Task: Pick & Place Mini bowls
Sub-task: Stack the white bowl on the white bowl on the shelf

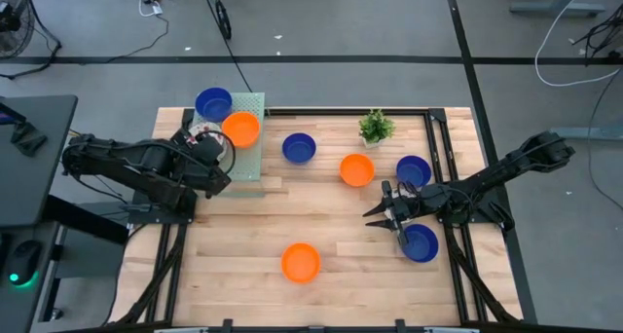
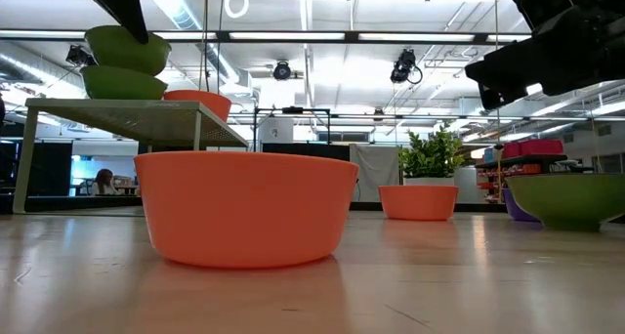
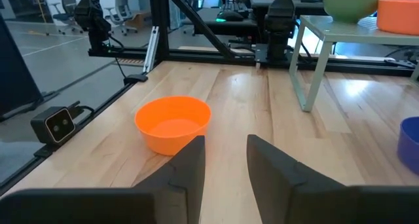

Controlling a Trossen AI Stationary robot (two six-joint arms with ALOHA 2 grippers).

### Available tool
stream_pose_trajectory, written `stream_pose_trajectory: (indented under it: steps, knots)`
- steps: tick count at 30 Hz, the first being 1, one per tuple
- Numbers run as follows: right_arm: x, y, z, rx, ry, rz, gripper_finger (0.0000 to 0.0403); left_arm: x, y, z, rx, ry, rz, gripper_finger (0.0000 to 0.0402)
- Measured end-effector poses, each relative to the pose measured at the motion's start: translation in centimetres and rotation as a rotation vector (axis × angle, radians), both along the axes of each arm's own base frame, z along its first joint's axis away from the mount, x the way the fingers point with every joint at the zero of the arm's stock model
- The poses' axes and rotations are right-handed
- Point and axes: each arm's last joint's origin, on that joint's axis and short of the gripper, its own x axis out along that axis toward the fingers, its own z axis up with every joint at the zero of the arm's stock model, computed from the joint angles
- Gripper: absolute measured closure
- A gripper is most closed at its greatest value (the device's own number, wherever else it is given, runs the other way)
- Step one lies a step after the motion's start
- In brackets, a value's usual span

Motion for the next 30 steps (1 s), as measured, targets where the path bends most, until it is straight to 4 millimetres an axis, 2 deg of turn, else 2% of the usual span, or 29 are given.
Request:
stream_pose_trajectory:
  steps: [7,15,30]
  knots:
    - [0.0,0.0,0.0,0.003,-0.001,-0.001,0.0289,0.7,-0.2,-0.5,0.000,0.036,0.000,0.0390]
    - [0.0,0.0,0.0,0.003,-0.003,-0.001,0.0289,0.7,0.0,-2.5,-0.002,0.093,0.042,0.0391]
    - [0.0,0.0,0.1,-0.002,-0.008,0.000,0.0289,0.7,0.1,-2.6,-0.005,0.068,0.065,0.0376]
